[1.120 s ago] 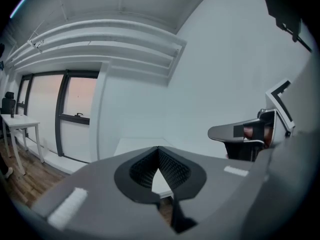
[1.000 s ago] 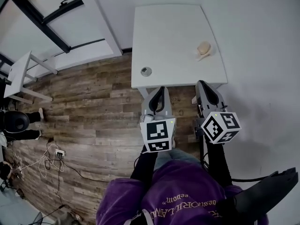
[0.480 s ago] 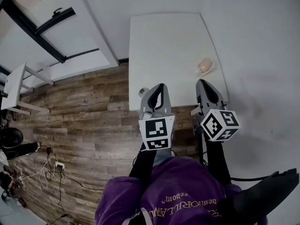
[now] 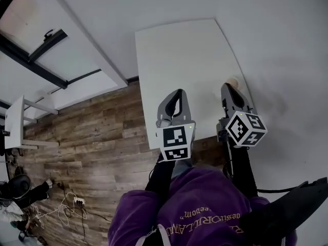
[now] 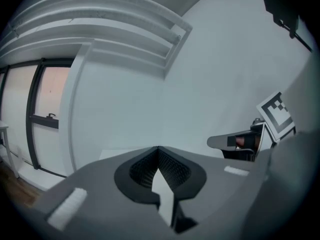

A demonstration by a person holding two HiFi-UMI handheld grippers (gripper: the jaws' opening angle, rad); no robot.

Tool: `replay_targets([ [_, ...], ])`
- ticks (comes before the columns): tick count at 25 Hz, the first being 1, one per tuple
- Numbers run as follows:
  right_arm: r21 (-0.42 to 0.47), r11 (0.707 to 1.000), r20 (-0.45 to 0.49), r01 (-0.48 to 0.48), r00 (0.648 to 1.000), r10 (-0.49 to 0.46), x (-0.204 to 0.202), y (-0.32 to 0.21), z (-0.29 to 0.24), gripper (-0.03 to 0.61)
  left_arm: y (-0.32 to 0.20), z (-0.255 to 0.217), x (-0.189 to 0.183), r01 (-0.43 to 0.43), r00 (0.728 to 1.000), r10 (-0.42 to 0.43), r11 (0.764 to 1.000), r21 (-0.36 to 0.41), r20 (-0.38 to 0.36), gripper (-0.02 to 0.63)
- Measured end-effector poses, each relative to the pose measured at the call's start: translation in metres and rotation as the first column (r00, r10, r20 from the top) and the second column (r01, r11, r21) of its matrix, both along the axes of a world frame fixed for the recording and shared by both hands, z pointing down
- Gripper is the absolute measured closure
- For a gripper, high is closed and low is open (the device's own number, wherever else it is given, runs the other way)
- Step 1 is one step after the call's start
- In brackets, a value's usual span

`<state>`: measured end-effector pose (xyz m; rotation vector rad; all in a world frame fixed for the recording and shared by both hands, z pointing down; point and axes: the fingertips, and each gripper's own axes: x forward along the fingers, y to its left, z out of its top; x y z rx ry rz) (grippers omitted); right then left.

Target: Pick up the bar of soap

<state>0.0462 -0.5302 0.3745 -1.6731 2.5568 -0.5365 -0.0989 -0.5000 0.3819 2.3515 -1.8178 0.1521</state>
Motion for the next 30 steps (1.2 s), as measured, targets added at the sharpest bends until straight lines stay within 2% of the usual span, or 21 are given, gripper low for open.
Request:
replay_targets([
  [6,-0.086,0.984,-0.089,-0.157,0.985,0.150,0.040,-0.031,0.026,0.568,-0.034,0.007,0.008,-0.053,0.998,0.052,0.998,-0.033,-0.022,0.609],
  [9,-0.167,0.955,-0.146,-0.243,0.964,0.220,0.067,-0.048,0.062,0.568,-0.045,0.022,0.001,-0.021,0.998,0.017,0.998,-0.065,-0.059,0.611],
  [12,-0.215,0.934,-0.198,-0.286,0.949,0.245,0.081,-0.066,0.089,0.568,-0.058,0.035,-0.003,0.027,0.996,-0.035,0.995,-0.092,-0.087,0.609],
  [15,-0.247,0.919,-0.214,-0.306,0.943,0.256,0.089,-0.079,0.107,0.566,-0.065,0.045,0.009,0.017,0.996,-0.026,0.995,-0.103,-0.081,0.609],
  [16,-0.265,0.913,-0.212,-0.310,0.942,0.258,0.091,-0.081,0.114,0.556,-0.065,0.050,0.012,0.009,0.997,-0.017,0.994,-0.111,-0.070,0.609],
  [17,-0.285,0.906,-0.206,-0.314,0.943,0.262,0.092,-0.083,0.120,0.512,-0.065,0.055,0.015,0.004,0.998,-0.013,0.992,-0.124,-0.065,0.609],
  [21,-0.346,0.870,-0.204,-0.352,0.933,0.296,0.103,-0.091,0.149,0.431,-0.060,0.064,0.028,-0.018,0.995,0.000,0.986,-0.168,-0.104,0.609],
  [25,-0.355,0.846,-0.246,-0.399,0.912,0.327,0.108,-0.100,0.174,0.376,-0.054,0.069,0.038,-0.048,0.995,0.031,0.983,-0.177,-0.097,0.609],
  [30,-0.370,0.811,-0.311,-0.452,0.883,0.351,0.107,-0.112,0.193,0.333,-0.058,0.070,0.025,-0.031,0.997,0.016,0.983,-0.182,-0.078,0.610],
])
